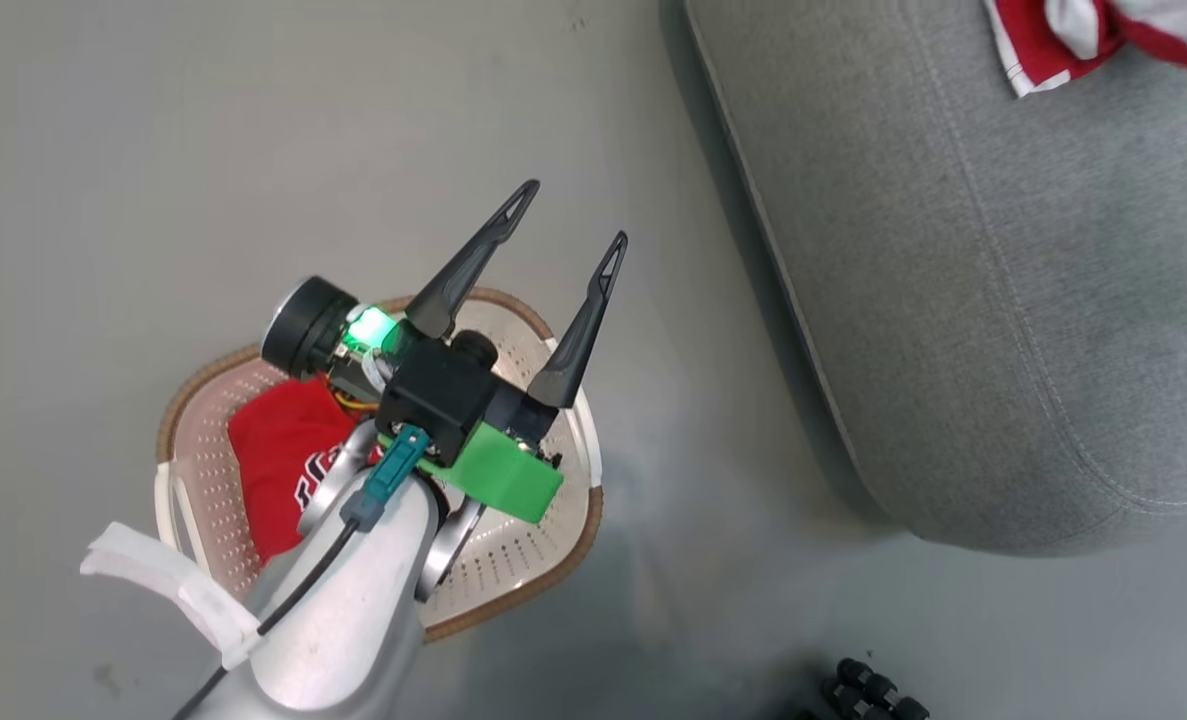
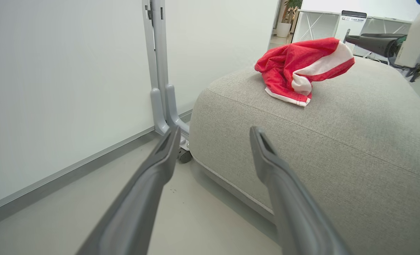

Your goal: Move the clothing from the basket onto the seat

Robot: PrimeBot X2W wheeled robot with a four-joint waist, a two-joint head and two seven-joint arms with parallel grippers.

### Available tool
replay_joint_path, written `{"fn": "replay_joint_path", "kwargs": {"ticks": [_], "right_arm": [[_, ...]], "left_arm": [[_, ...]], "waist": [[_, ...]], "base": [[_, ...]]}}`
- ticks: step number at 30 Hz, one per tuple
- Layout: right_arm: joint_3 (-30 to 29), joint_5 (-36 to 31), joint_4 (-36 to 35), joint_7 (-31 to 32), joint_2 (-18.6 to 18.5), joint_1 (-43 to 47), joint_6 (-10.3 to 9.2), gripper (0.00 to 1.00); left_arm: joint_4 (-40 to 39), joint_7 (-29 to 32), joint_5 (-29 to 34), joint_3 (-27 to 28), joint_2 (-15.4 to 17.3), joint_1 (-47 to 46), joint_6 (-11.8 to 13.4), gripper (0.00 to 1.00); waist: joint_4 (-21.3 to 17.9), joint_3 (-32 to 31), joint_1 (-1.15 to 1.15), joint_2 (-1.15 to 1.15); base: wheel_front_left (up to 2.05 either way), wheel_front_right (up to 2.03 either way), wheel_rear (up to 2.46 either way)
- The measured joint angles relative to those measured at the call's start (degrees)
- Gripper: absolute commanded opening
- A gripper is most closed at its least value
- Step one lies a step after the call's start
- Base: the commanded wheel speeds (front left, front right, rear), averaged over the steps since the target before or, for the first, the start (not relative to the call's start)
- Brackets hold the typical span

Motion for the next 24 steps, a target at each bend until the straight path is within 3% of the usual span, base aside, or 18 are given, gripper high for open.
{"fn": "replay_joint_path", "kwargs": {"ticks": [13, 24], "right_arm": [[7.57, 2.49, -13.38, 0.00, -0.35, 11.05, 0.00, 1.00], [15.32, 3.82, -19.18, 0.00, 2.74, 17.89, 0.00, 1.00]], "left_arm": [[-0.34, 0.01, -2.04, 5.38, -1.41, 7.54, 1.71, 1.00], [-0.90, 0.01, -3.23, 12.24, -2.43, 13.06, 3.09, 1.00]], "waist": [[0.96, -10.98, -0.01, 0.00], [6.69, -17.69, -0.01, 0.00]], "base": [[0.00, 0.00, 0.00], [0.00, 0.00, 0.00]]}}
